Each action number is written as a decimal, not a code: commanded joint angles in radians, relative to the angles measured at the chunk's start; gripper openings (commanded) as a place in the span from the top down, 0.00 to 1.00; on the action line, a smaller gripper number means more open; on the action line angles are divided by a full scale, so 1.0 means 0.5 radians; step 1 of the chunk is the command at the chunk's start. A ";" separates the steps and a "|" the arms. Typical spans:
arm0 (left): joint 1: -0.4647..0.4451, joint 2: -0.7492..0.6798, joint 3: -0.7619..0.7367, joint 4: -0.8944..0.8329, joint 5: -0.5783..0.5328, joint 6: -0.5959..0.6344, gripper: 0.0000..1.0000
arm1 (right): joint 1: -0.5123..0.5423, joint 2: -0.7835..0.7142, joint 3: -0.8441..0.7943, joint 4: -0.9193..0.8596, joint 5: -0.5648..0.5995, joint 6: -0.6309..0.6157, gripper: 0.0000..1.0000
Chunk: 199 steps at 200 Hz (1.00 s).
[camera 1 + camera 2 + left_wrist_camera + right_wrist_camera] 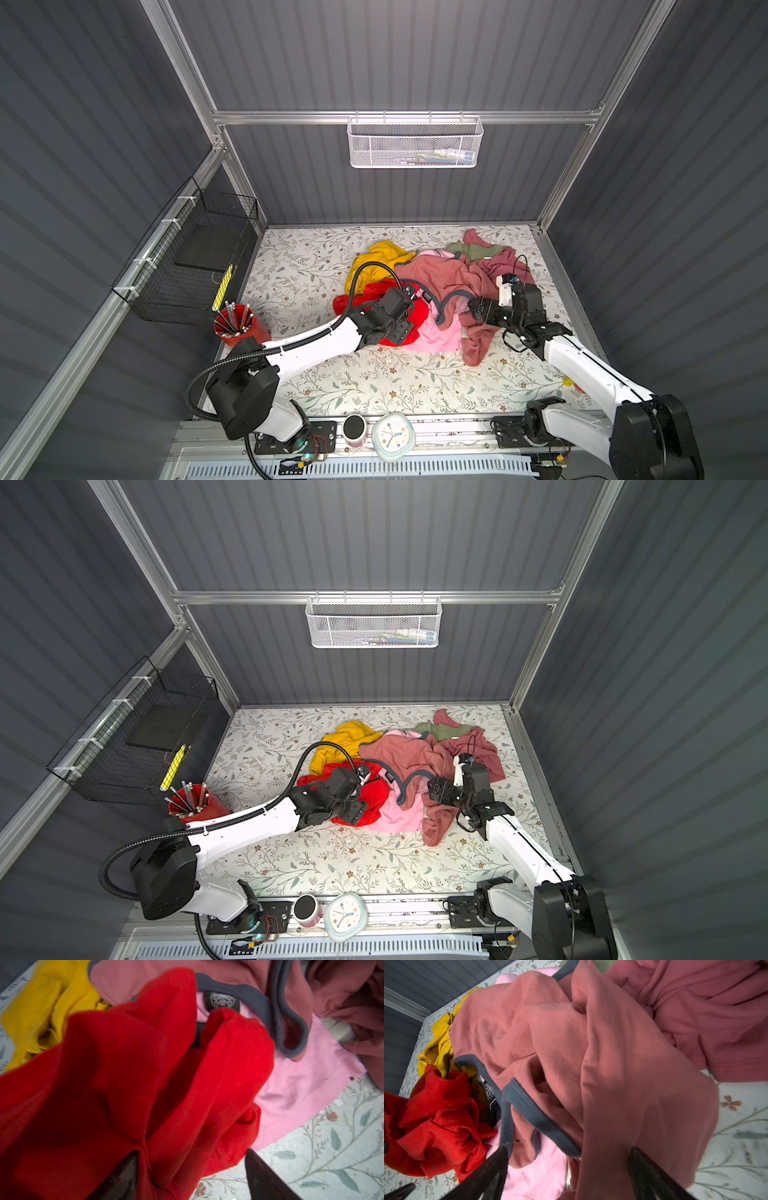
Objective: Pick out a specific cloth from the pile
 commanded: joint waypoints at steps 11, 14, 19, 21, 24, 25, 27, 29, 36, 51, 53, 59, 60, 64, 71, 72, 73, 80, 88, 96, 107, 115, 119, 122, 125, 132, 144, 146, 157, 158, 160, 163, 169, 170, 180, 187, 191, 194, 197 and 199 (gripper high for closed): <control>-0.015 0.110 0.028 -0.041 0.480 0.268 0.19 | 0.019 0.081 0.070 -0.025 0.013 -0.012 0.10; -0.016 0.130 0.036 -0.042 0.492 0.271 0.19 | 0.021 0.080 0.071 -0.027 0.013 -0.014 0.10; -0.015 0.155 0.040 -0.041 0.499 0.273 0.19 | 0.022 0.080 0.074 -0.030 0.016 -0.014 0.10; -0.014 0.164 0.043 -0.041 0.496 0.273 0.19 | 0.022 0.079 0.074 -0.033 0.016 -0.014 0.10; -0.014 0.177 0.043 -0.036 0.490 0.273 0.19 | 0.026 0.081 0.078 -0.038 0.019 -0.015 0.10; -0.014 0.179 0.043 -0.035 0.487 0.273 0.19 | 0.026 0.081 0.078 -0.038 0.021 -0.015 0.10; -0.015 0.187 0.044 -0.030 0.483 0.273 0.19 | 0.025 0.081 0.077 -0.041 0.024 -0.018 0.10; -0.014 0.193 0.043 -0.024 0.478 0.273 0.19 | 0.025 0.079 0.080 -0.044 0.025 -0.019 0.10; -0.014 0.211 0.041 -0.006 0.459 0.273 0.19 | 0.025 0.076 0.080 -0.056 0.035 -0.023 0.10; -0.015 0.260 0.047 0.023 0.322 0.224 0.20 | 0.025 0.066 0.085 -0.070 0.047 -0.029 0.10; -0.014 0.267 0.049 0.024 0.310 0.222 0.20 | 0.025 0.065 0.084 -0.074 0.049 -0.029 0.10; -0.014 0.298 0.064 0.019 0.245 0.194 0.21 | 0.025 0.064 0.085 -0.078 0.053 -0.031 0.10; -0.014 0.302 0.068 0.014 0.228 0.186 0.21 | 0.025 0.063 0.085 -0.078 0.053 -0.032 0.10; -0.014 0.327 0.084 0.001 0.186 0.163 0.21 | 0.025 0.061 0.084 -0.078 0.053 -0.033 0.10; -0.014 0.367 0.105 -0.011 0.158 0.162 0.21 | 0.025 0.060 0.086 -0.082 0.053 -0.033 0.10; -0.014 0.372 0.106 -0.012 0.156 0.161 0.21 | 0.025 0.061 0.085 -0.082 0.053 -0.033 0.10; -0.014 0.376 0.109 -0.013 0.154 0.160 0.21 | 0.025 0.062 0.084 -0.082 0.053 -0.033 0.10; -0.017 0.410 0.128 -0.014 0.131 0.140 0.23 | 0.025 0.065 0.087 -0.081 0.051 -0.033 0.10; -0.015 0.436 0.134 0.005 0.106 0.126 0.23 | 0.025 0.069 0.087 -0.080 0.052 -0.033 0.10; -0.015 0.441 0.118 0.039 0.080 0.105 0.24 | 0.027 0.068 0.090 -0.085 0.051 -0.034 0.10; -0.016 0.434 0.101 0.074 0.068 0.098 0.25 | 0.026 0.063 0.090 -0.093 0.054 -0.037 0.10; -0.014 0.429 0.097 0.080 0.044 0.092 0.26 | 0.028 0.055 0.090 -0.098 0.059 -0.042 0.10; -0.014 0.427 0.097 0.078 0.026 0.085 0.27 | 0.030 0.053 0.090 -0.100 0.062 -0.045 0.10; -0.014 0.426 0.097 0.076 0.014 0.083 0.28 | 0.029 0.053 0.090 -0.103 0.067 -0.047 0.10; -0.014 0.424 0.096 0.074 0.003 0.083 0.28 | 0.030 0.052 0.090 -0.106 0.070 -0.048 0.10; -0.014 0.424 0.094 0.071 -0.028 0.080 0.30 | 0.028 0.050 0.091 -0.108 0.071 -0.053 0.10; -0.015 0.429 0.096 0.068 -0.074 0.077 0.33 | 0.027 0.048 0.087 -0.108 0.075 -0.058 0.10; -0.014 0.429 0.096 0.065 -0.079 0.077 0.34 | 0.028 0.048 0.087 -0.109 0.075 -0.059 0.10; -0.014 0.435 0.098 0.067 -0.094 0.077 0.39 | 0.030 0.048 0.087 -0.108 0.077 -0.057 0.10; -0.016 0.435 0.098 0.068 -0.096 0.077 0.40 | 0.029 0.049 0.087 -0.107 0.079 -0.057 0.10; -0.017 0.437 0.097 0.068 -0.098 0.077 0.41 | 0.029 0.050 0.087 -0.109 0.080 -0.057 0.10; -0.014 0.438 0.096 0.070 -0.106 0.077 0.43 | 0.028 0.049 0.088 -0.109 0.079 -0.057 0.10; -0.015 0.438 0.097 0.076 -0.119 0.073 0.46 | 0.028 0.047 0.087 -0.109 0.081 -0.057 0.10; -0.014 0.439 0.096 0.077 -0.121 0.073 0.46 | 0.028 0.049 0.088 -0.108 0.081 -0.059 0.10; -0.013 0.441 0.088 0.093 -0.137 0.074 0.46 | 0.027 0.050 0.087 -0.107 0.082 -0.061 0.10; -0.014 0.442 0.088 0.098 -0.159 0.068 0.45 | 0.026 0.050 0.090 -0.112 0.085 -0.063 0.10; -0.013 0.444 0.090 0.095 -0.170 0.069 0.44 | 0.028 0.049 0.091 -0.112 0.084 -0.066 0.10; -0.011 0.447 0.089 0.093 -0.177 0.069 0.40 | 0.026 0.049 0.091 -0.114 0.083 -0.067 0.10; -0.012 0.449 0.093 0.094 -0.180 0.068 0.36 | 0.028 0.048 0.090 -0.115 0.084 -0.068 0.10; -0.013 0.450 0.096 0.092 -0.185 0.068 0.33 | 0.027 0.048 0.090 -0.114 0.084 -0.071 0.10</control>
